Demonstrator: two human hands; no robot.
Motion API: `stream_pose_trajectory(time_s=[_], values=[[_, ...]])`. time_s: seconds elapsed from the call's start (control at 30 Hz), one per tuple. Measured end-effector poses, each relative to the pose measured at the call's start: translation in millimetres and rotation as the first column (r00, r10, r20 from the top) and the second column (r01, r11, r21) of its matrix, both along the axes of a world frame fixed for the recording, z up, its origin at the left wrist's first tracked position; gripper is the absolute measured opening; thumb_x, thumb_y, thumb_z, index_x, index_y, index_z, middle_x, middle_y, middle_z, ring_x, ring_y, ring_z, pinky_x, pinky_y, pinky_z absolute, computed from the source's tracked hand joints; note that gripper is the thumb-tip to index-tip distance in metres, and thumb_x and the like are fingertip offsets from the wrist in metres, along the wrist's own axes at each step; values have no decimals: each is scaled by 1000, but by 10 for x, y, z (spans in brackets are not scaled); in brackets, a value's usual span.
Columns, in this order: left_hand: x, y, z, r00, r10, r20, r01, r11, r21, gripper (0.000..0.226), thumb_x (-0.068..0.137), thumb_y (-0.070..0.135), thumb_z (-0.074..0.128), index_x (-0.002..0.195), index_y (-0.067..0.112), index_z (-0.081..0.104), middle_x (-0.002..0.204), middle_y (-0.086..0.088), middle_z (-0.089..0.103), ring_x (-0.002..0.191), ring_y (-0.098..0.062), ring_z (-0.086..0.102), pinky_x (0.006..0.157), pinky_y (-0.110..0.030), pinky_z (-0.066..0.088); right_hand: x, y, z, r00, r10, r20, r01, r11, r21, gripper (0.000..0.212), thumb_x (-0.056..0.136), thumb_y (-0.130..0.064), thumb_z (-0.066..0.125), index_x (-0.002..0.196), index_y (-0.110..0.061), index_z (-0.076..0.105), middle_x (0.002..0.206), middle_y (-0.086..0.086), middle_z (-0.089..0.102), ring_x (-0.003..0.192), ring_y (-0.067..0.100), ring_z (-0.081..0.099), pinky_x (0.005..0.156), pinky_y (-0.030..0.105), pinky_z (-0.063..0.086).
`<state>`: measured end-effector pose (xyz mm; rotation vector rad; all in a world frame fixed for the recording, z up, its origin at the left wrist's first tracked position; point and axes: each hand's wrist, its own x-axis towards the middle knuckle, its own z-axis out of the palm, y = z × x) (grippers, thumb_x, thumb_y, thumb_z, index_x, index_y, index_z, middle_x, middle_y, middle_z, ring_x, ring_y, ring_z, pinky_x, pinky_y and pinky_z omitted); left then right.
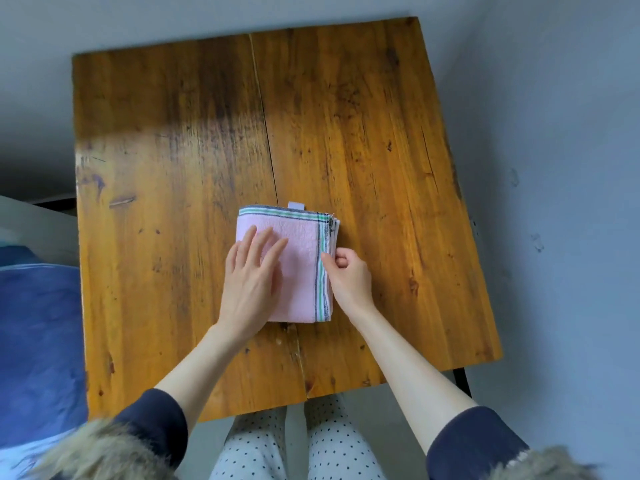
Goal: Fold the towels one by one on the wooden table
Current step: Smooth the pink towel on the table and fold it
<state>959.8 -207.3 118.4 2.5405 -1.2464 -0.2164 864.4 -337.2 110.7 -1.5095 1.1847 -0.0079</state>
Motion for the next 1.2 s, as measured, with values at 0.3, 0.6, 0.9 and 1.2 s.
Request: stream_pose_trajectory(time_s=[0.3,0.6,0.9,1.2], values=[[90,26,-430,994,-106,33,90,944,317,62,93,56,16,149,32,8,158,-6,3,145,-26,-4,116,-51,1,78,15,-102,997,-22,-71,-12,892,-452,34,92,-16,52,126,-15,53,120,1,49,106,13,48,88,24,39],[82,33,-463,993,-107,46,96,977,191,55,96,44,22,148,26,23,156,-9,15,144,-31,8,115,-53,10,141,153,-265,792,510,-336,-548,352,-759,50,94,-14,45,141,-1,35,150,14,28,140,30,20,113,54,16],[59,35,-504,995,-91,49,83,984,155,53,96,44,26,146,27,27,156,-7,17,145,-30,10,116,-54,11,35,113,-440,765,490,-418,-637,480,-603,59,98,-39,25,146,-15,2,155,1,-1,145,19,0,119,43,6],[156,51,-373,984,-117,-136,131,987,98,52,96,37,39,145,23,31,155,-7,18,145,-29,6,116,-53,7,52,86,-421,750,533,-392,-659,548,-516,57,100,-38,22,145,-24,-11,152,-11,-17,143,9,-15,118,34,-8]])
